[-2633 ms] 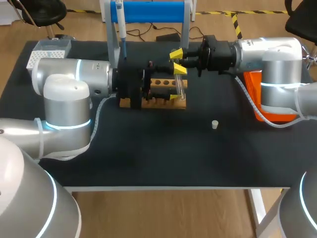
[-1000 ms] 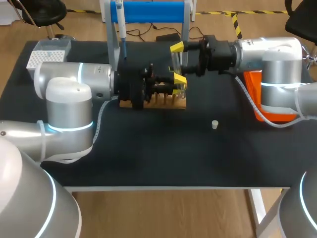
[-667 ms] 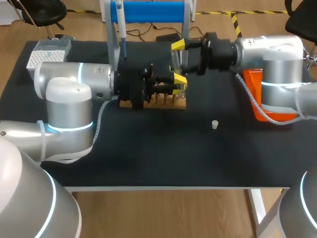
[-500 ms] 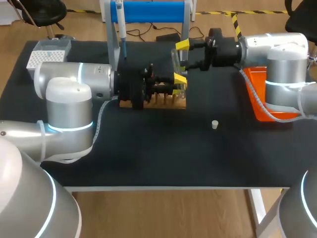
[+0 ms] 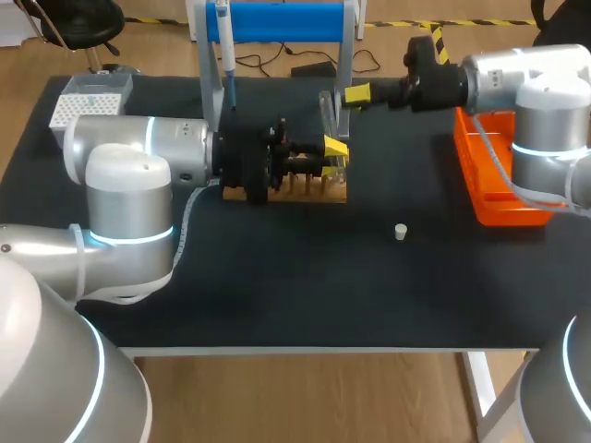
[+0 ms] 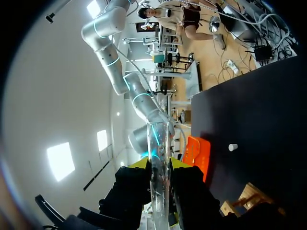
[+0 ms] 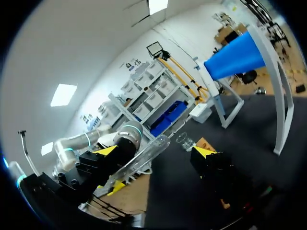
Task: Invert the test tube, pick up the pipette, mount the tip to pipette, aspirate from beaker and dispense into the tube, eject the tip, return the pipette, and cap with the stopper.
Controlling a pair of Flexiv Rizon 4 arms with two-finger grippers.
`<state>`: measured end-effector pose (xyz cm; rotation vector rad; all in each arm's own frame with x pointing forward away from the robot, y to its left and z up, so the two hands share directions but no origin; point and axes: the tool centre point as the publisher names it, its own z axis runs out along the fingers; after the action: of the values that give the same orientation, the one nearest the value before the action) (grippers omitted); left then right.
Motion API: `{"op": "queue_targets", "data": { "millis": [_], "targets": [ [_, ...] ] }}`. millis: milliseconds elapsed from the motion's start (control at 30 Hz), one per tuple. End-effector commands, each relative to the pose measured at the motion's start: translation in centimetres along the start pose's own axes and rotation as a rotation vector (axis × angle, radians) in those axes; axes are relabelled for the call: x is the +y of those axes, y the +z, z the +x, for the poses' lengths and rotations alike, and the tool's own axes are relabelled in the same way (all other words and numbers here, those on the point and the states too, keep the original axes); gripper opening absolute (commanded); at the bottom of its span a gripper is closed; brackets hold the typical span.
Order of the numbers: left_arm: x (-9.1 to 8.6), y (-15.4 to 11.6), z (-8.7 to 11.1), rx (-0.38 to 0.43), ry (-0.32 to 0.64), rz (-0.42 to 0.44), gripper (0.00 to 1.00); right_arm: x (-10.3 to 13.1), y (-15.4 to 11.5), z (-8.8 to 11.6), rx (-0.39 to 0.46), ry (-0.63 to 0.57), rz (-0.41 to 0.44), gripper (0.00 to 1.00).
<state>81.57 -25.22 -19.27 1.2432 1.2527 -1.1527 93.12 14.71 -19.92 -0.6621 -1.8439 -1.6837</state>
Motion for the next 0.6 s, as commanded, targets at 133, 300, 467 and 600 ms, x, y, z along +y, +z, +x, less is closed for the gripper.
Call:
{"op": "queue_targets", "data": {
  "millis": [133, 300, 467, 600],
  "targets": [
    [-0.1, 0.1, 0.0, -0.001, 0.002, -0.004, 0.00, -0.8, -0.2, -1.0, -0.119, -0.466, 0.065, 1.00],
    [-0.1, 0.1, 0.0, -0.001, 0.002, -0.004, 0.00, -1.3, -1.6, -2.1, -0.295, -0.640, 0.189, 1.00],
    [-0.1, 0.1, 0.0, -0.001, 0.002, -0.004, 0.00, -1.8, -2.7, -2.0, -0.402, -0.735, 0.193, 1.00],
    [-0.1, 0.1, 0.0, -0.001, 0.002, -0.004, 0.00, -2.8, -2.7, -1.5, -0.466, -0.801, 0.202, 1.00]
  ]
}}
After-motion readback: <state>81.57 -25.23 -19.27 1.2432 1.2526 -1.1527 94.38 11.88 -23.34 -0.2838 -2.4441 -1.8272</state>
